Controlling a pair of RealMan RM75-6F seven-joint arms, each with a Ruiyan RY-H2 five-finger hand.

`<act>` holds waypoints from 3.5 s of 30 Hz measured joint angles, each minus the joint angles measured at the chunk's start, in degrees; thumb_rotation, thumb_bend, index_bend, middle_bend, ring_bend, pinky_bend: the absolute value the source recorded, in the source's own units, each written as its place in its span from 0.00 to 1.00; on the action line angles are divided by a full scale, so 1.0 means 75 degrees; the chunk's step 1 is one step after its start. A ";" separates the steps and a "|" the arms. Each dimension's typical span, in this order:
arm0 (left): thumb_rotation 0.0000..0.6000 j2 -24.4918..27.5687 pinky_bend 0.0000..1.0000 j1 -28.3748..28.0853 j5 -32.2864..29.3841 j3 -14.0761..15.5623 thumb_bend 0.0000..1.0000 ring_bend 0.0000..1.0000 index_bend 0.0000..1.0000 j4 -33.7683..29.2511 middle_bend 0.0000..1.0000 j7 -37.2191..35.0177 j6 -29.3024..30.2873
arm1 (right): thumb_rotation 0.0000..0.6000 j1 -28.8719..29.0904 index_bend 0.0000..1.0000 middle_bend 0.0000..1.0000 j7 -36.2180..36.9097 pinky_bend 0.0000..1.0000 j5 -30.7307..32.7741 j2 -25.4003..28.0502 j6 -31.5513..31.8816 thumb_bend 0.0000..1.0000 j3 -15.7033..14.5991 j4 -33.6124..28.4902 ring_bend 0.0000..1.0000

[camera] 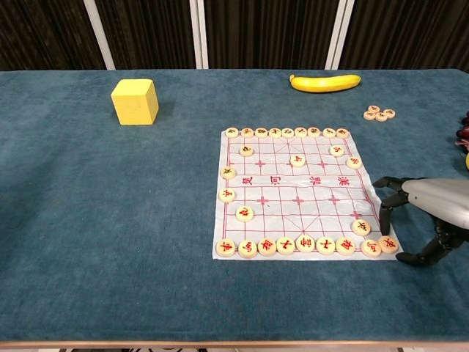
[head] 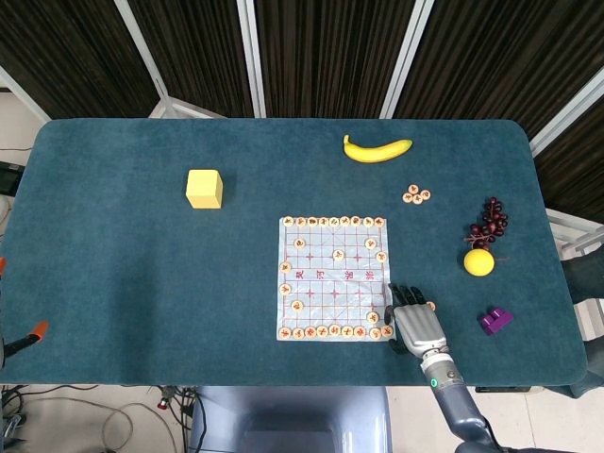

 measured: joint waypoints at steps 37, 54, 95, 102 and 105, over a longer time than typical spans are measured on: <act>1.00 -0.0024 0.07 -0.0009 0.0008 0.0006 0.04 0.00 0.05 0.0005 0.00 0.0044 0.0007 | 1.00 0.0197 0.54 0.00 -0.0118 0.07 0.0266 -0.0098 0.0065 0.37 0.0014 0.0014 0.00; 1.00 -0.0032 0.07 -0.0012 0.0005 0.0009 0.04 0.00 0.05 0.0007 0.00 0.0062 0.0003 | 1.00 0.0466 0.54 0.00 -0.0228 0.07 0.0703 0.0143 -0.0101 0.37 0.0279 -0.0187 0.00; 1.00 -0.0064 0.07 -0.0018 0.0007 0.0014 0.04 0.00 0.05 0.0012 0.00 0.0148 0.0011 | 1.00 0.0943 0.38 0.00 -0.0410 0.07 0.1368 -0.0079 -0.0112 0.37 0.0252 0.0184 0.00; 1.00 -0.0107 0.07 -0.0039 0.0003 0.0019 0.04 0.00 0.05 0.0034 0.00 0.0216 -0.0009 | 1.00 0.0950 0.37 0.00 -0.0433 0.07 0.1341 0.0042 -0.0072 0.37 0.0203 0.0056 0.00; 1.00 -0.0114 0.07 -0.0041 -0.0006 0.0011 0.04 0.00 0.05 0.0046 0.00 0.0222 -0.0004 | 1.00 0.0925 0.36 0.00 -0.0425 0.07 0.1287 0.0159 0.0004 0.37 0.0182 -0.0102 0.00</act>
